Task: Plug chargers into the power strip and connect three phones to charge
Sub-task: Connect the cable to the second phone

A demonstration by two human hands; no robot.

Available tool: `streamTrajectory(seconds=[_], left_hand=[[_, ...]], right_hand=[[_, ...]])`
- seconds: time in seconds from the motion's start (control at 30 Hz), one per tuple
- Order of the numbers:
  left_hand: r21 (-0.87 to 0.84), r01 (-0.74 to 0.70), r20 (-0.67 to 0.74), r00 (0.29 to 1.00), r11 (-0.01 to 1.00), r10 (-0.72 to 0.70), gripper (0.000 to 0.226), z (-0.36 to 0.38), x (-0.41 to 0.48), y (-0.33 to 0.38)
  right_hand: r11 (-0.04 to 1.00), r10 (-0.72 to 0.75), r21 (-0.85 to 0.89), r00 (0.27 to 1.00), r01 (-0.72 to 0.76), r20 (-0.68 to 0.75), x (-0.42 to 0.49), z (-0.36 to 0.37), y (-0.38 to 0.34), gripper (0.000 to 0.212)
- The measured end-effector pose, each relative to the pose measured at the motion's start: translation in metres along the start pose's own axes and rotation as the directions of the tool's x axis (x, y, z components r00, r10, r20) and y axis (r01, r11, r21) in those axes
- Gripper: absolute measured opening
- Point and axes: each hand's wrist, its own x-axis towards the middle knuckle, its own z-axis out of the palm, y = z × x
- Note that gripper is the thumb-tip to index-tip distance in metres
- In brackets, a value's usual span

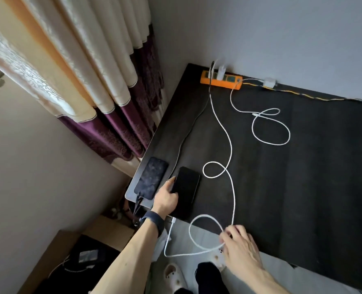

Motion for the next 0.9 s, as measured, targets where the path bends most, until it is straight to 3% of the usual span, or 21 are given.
streamTrajectory(seconds=[0.17, 0.27, 0.33, 0.4, 0.47, 0.57, 0.67, 0.9], left_hand=[[0.271, -0.025, -0.104, 0.993, 0.962, 0.055, 0.074, 0.021, -0.002, 0.009], [0.439, -0.068, -0.135, 0.981, 0.896, 0.141, 0.102, 0.035, -0.017, 0.009], [0.539, -0.068, -0.141, 0.975, 0.84, 0.169, 0.11, 0.045, -0.024, 0.009], [0.59, -0.04, -0.156, 0.974, 0.807, 0.162, 0.106, 0.051, -0.025, 0.008], [0.614, -0.018, -0.166, 0.974, 0.789, 0.151, 0.095, 0.052, -0.026, 0.008], [0.61, -0.047, -0.141, 0.976, 0.791, 0.168, 0.087, 0.051, -0.024, 0.007], [0.593, -0.071, -0.122, 0.977, 0.802, 0.176, 0.087, 0.048, -0.024, 0.005], [0.62, -0.087, -0.089, 0.98, 0.78, 0.179, 0.086, 0.038, -0.02, 0.014]], right_hand=[[0.993, -0.024, 0.118, 1.0, 0.026, -0.012, -0.016, -0.004, 0.01, 0.019], [0.976, -0.092, 0.189, 0.993, 0.105, -0.076, -0.009, -0.007, 0.003, 0.017], [0.973, -0.003, 0.225, 0.986, 0.041, -0.166, 0.001, -0.013, -0.002, 0.008], [0.968, 0.125, 0.241, 0.972, -0.075, -0.2, 0.014, -0.017, -0.002, 0.017], [0.973, 0.167, 0.185, 0.975, -0.139, -0.148, 0.025, -0.019, 0.0, 0.039], [0.989, 0.128, 0.072, 0.99, -0.132, 0.055, 0.033, -0.016, 0.005, 0.064], [0.994, 0.105, -0.01, 0.984, -0.104, 0.145, 0.028, -0.006, 0.01, 0.072], [0.997, 0.079, -0.003, 0.965, -0.081, 0.25, 0.014, -0.002, 0.011, 0.083]])
